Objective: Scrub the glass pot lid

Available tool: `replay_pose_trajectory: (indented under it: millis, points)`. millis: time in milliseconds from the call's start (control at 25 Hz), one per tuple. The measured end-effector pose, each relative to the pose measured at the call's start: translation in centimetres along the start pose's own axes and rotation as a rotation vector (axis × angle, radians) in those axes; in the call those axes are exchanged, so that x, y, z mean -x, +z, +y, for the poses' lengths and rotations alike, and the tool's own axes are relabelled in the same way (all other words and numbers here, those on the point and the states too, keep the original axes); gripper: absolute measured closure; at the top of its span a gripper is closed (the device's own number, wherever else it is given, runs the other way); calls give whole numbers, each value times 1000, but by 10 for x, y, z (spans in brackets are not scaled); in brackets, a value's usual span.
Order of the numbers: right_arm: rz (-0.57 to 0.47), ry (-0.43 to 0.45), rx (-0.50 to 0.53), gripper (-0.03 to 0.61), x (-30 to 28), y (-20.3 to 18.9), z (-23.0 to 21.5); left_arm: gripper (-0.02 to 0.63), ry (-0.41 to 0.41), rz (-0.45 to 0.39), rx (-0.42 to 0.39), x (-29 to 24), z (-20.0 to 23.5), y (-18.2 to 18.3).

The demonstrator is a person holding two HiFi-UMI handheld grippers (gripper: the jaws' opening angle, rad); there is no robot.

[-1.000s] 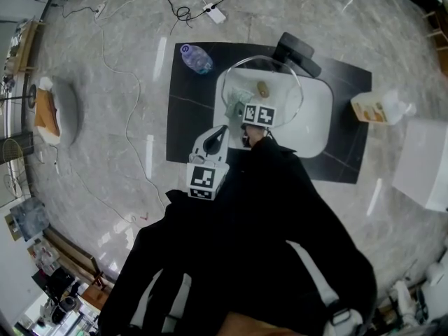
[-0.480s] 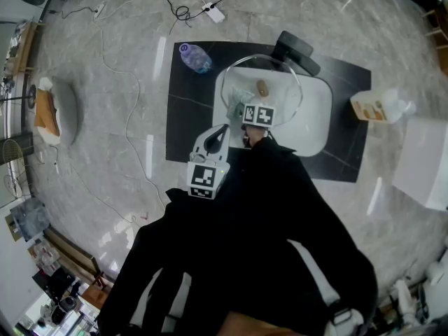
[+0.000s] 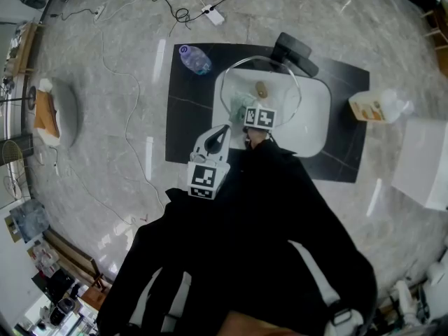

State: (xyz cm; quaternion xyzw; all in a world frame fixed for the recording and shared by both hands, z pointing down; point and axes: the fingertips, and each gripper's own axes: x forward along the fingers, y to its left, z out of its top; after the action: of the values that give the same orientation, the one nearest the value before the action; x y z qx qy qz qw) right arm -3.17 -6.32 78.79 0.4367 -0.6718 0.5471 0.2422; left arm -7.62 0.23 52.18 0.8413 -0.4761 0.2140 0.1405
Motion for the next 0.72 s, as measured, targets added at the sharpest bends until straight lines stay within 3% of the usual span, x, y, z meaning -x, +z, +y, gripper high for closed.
replay_pose_trajectory:
  millis: [720]
  points:
    - [15,-39,12,512,17,-4,-31,618,-7,-6,2,-2,-3,1]
